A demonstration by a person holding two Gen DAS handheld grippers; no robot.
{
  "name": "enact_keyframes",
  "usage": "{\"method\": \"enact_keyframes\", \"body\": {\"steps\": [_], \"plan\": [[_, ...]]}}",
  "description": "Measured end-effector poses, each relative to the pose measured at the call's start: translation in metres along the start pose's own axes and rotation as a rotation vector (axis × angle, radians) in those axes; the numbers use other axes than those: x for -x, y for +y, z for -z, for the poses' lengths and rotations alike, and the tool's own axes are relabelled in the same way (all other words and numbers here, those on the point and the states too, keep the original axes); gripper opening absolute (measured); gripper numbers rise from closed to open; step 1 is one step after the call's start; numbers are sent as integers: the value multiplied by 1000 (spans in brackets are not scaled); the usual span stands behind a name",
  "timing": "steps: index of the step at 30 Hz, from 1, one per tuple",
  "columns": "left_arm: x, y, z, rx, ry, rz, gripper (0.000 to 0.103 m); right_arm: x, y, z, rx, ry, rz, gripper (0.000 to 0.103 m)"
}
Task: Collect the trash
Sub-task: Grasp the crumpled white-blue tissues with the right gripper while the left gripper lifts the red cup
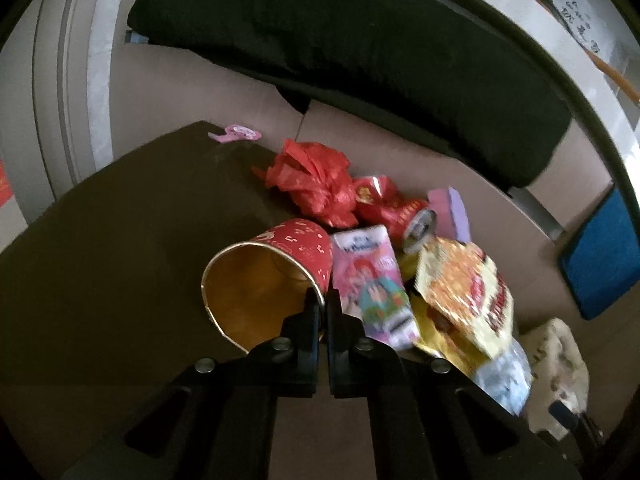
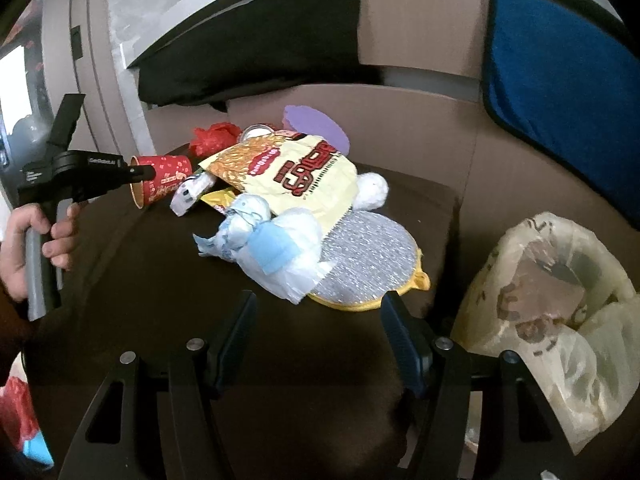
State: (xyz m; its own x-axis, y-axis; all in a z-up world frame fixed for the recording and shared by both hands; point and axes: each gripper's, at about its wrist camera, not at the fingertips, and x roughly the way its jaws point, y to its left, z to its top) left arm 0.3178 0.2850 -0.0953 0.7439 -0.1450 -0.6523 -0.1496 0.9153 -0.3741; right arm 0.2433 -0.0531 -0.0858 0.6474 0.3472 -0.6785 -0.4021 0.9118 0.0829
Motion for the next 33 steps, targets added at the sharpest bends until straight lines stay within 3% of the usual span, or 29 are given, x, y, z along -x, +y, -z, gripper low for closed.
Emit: {"method": "enact_keyframes", "body": {"steps": [13,17,20,21,22,23,26,31,33], "plan": [[56,-16,65,-86,61,67,3,-30,34,-52,118,-27,-70,61],[57,-13,69,-60,57,107,6,-64,45,-60,141,37,-83,60],[57,-11,69,-41,49,128,18,-86,49,-55,149,109,-81,56],[57,-10,68,-29,45,134,27,-89,50,-53,148,124,-89,54],[56,-8,67,-13,40,136,36,-87,49,-51,144,119,-104,45],[55,-7,66,-2,36,135,38,-85,49,-50,138,111,-122,40],[51,-4,62,36,26,119,39,-70,46,-49,123,86,-165,39],[34,0,56,124,68,92,38,-46,45,-50,144,31,-132,39],[29,0,56,149,79,103,30,-43,42,-49,135,32,-124,39]]}}
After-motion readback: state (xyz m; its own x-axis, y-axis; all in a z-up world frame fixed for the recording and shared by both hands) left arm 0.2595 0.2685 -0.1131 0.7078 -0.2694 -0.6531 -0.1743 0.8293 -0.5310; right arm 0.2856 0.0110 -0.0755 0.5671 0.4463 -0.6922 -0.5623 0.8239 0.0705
